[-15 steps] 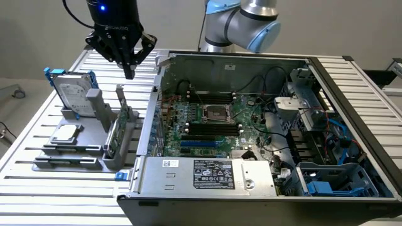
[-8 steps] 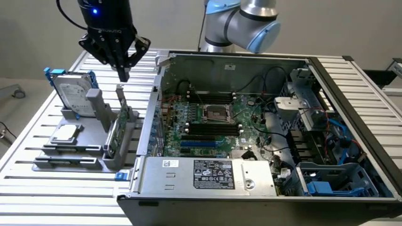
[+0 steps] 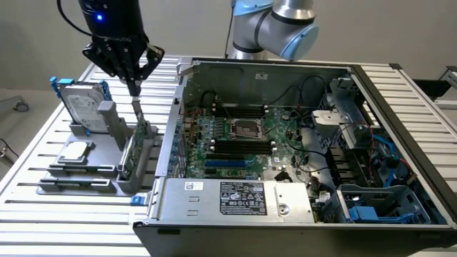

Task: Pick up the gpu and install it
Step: 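Reach for the gpu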

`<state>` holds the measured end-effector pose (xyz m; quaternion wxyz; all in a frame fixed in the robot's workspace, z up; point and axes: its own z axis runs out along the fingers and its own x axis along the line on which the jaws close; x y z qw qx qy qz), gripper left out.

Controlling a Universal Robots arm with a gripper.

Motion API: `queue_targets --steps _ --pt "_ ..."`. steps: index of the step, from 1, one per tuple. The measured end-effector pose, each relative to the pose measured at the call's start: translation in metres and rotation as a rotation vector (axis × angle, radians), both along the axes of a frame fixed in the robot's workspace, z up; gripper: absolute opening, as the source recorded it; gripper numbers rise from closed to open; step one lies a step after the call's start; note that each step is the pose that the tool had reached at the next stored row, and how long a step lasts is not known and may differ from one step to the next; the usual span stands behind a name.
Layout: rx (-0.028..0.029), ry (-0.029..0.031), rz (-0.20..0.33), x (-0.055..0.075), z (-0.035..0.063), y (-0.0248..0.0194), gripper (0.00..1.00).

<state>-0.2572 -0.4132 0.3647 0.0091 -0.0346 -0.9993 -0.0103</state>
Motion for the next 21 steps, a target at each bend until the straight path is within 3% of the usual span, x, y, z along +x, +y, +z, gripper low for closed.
queue_targets --steps 11,13,21 --pt "-0.0005 0.0017 0.003 -0.016 -0.0063 -0.0063 0.11" --pt "-0.0039 0.0018 0.005 -0.019 -0.0068 -0.0065 0.11" --pt "-0.0040 0.0019 0.005 -0.019 -0.0068 -0.0065 0.11"
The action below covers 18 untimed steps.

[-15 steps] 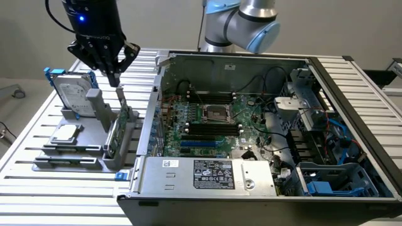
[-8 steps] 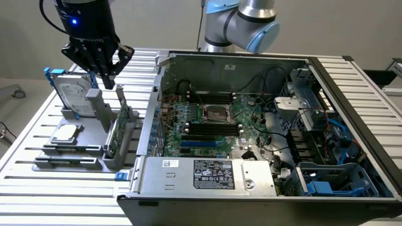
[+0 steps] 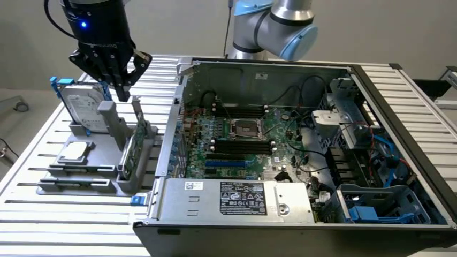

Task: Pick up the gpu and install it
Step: 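Pick up the gpu and move the gpu toward the slot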

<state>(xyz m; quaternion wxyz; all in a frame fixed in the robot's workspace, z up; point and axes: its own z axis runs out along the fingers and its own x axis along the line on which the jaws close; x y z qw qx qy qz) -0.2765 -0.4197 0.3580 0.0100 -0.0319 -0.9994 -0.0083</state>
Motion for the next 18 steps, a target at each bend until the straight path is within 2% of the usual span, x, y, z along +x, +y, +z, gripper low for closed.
queue_targets --steps 9,11,12,13,14,15,18 --pt "0.0002 0.0000 0.000 0.0000 0.0000 0.0000 0.12" --pt "0.0002 -0.0001 0.000 -0.0001 0.0000 0.0000 0.24" --pt "0.0002 0.0000 0.000 -0.0001 0.0000 0.0000 0.24" --pt "0.0002 0.0000 0.000 -0.0001 0.0000 0.0000 0.30" --pt "0.0002 0.0002 0.000 -0.0001 0.0000 0.0000 0.30" --pt "-0.0002 0.0005 0.000 -0.0001 -0.0002 0.0000 0.36" --pt "-0.0029 0.0005 0.000 -0.0001 -0.0046 -0.0005 0.36"
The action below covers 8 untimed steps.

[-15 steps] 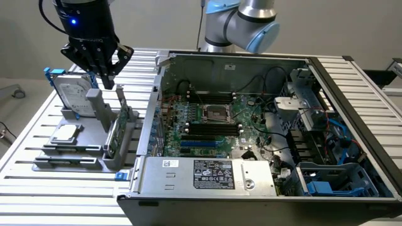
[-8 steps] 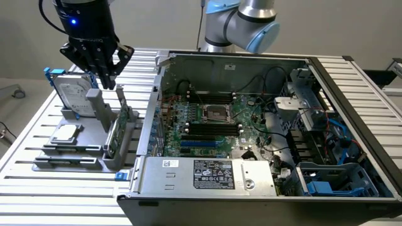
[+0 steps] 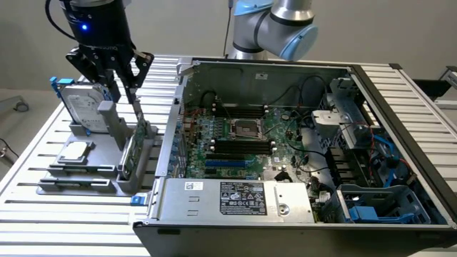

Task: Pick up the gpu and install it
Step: 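Pick up the gpu and move the gpu toward the slot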

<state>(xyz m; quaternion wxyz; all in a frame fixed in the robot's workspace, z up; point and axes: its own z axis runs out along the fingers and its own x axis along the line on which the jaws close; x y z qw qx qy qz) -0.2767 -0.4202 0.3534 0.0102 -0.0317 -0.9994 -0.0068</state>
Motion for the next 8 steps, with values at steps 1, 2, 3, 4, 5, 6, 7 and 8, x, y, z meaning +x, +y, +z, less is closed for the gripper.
queue_targets --steps 1,2,3,4,5,6,7,8 --pt "0.0000 0.0000 0.001 0.000 -0.0018 -0.0006 0.36" --pt "0.0000 -0.0001 0.001 0.000 -0.0037 -0.0010 0.36" --pt "0.0000 -0.0001 0.001 0.000 -0.0055 -0.0013 0.36" --pt "-0.0001 -0.0001 0.002 0.000 -0.0073 -0.0015 0.36" --pt "-0.0001 -0.0001 0.002 0.000 -0.0091 -0.0018 0.36" --pt "-0.0001 0.0000 0.002 0.000 -0.0109 -0.0021 0.36" --pt "-0.0001 -0.0001 0.002 0.000 -0.0127 -0.0023 0.36" --pt "-0.0001 0.0000 0.002 0.000 -0.0145 -0.0025 0.36"
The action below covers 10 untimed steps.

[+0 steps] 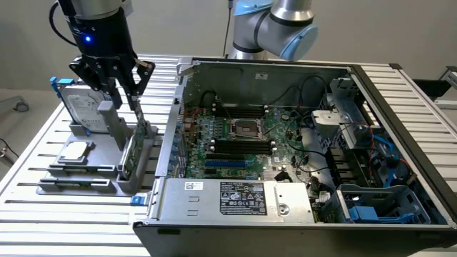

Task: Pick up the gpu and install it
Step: 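Pick up the gpu and move the gpu toward the slot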

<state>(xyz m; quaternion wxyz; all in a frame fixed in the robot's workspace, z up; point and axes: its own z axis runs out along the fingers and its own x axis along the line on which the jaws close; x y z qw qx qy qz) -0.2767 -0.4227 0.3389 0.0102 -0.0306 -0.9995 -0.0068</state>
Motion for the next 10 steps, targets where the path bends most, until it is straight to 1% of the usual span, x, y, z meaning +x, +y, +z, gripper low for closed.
queue_targets --steps 7,10 --pt "0.0000 -0.0001 0.001 -0.001 -0.0127 -0.0016 0.36" --pt "-0.0001 0.0000 0.001 -0.003 -0.0183 -0.0022 0.36"
